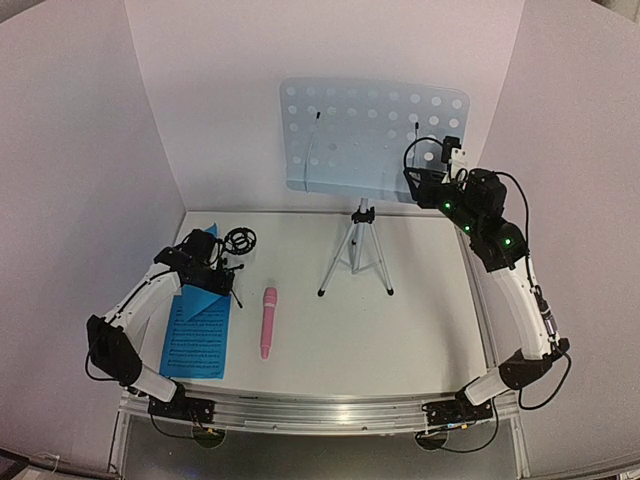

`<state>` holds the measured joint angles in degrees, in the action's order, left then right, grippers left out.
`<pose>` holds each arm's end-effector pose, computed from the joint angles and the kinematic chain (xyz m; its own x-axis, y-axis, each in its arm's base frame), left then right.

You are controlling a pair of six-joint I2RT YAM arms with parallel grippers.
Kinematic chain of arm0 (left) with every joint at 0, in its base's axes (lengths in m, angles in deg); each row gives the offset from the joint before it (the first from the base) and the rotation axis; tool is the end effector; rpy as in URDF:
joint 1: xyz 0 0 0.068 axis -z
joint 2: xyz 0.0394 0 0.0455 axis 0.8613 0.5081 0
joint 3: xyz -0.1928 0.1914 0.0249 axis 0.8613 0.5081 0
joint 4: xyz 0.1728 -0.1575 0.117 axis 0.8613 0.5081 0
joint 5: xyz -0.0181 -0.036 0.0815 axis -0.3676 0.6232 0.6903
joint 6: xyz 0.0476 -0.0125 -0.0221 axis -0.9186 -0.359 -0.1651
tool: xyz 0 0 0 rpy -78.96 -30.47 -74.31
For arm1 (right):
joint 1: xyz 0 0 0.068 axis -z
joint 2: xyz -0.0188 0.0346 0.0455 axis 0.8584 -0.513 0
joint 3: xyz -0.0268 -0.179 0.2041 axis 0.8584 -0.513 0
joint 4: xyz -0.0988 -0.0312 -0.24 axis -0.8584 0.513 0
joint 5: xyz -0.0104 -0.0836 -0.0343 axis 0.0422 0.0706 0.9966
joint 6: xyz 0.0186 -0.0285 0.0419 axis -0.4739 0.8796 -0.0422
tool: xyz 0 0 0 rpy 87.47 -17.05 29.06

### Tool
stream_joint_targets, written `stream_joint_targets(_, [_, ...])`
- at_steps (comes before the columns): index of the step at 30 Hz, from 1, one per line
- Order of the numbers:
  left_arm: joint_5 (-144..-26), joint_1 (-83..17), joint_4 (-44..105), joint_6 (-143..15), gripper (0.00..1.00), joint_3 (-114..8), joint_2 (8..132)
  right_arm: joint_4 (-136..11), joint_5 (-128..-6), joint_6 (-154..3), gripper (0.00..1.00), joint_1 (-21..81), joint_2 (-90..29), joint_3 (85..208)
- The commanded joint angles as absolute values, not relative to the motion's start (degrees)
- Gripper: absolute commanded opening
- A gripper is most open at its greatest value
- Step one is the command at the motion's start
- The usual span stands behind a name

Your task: Pack up the instrument practice props

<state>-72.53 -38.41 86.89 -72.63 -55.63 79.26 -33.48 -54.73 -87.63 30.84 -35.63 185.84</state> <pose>0.2761 -0.1034 0.2954 -0.8547 0.2781 -0.4383 0.2874 0.9567 0.0464 0.2645 0.1392 0.5447 -0.1454 0.2857 -0.9472 -0.3791 0.8683 0.3200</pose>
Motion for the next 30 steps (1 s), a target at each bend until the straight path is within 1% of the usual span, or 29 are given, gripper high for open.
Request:
stream_joint_targets(1, [-58.5, -35.1, 79.3, -69.8, 1.00, -54.0, 81.0, -33.3, -57.4, -88.5, 0.40, 30.3, -36.6, 185.0])
stream_joint_targets(12, [-51.8, -34.9, 75.9, -73.4, 0.99, -54.9, 89.7, -33.3, -57.1, -88.4, 0.39, 30.4, -36.0, 184.4])
stream_joint_targets(15, [-51.1, -34.8, 74.2, -74.4, 0.93, -54.5, 89.6, -33.3, -57.1, -88.2, 0.39, 30.4, -35.8, 184.3])
stream_joint_targets(19, [-51.1, -34.8, 74.5, -74.6, 0.73, -54.3, 89.8, -33.3, -57.1, -88.2, 0.39, 30.4, -35.6, 184.0])
stream_joint_targets(22, [-50.5, -34.9, 75.0, -74.8, 0.64, -53.9, 89.9, -33.3, -57.1, -88.1, 0.39, 30.4, -35.4, 184.0])
stream_joint_targets(24, [-50.5, -35.3, 75.0, -75.2, 0.62, -53.5, 90.1, -33.3, -57.1, -88.0, 0.39, 30.4, -35.3, 184.0])
stream_joint_targets(30, [-50.5, -36.1, 75.2, -75.3, 0.60, -53.5, 90.7, -33.3, -57.5, -88.0, 0.39, 30.4, -35.1, 183.9])
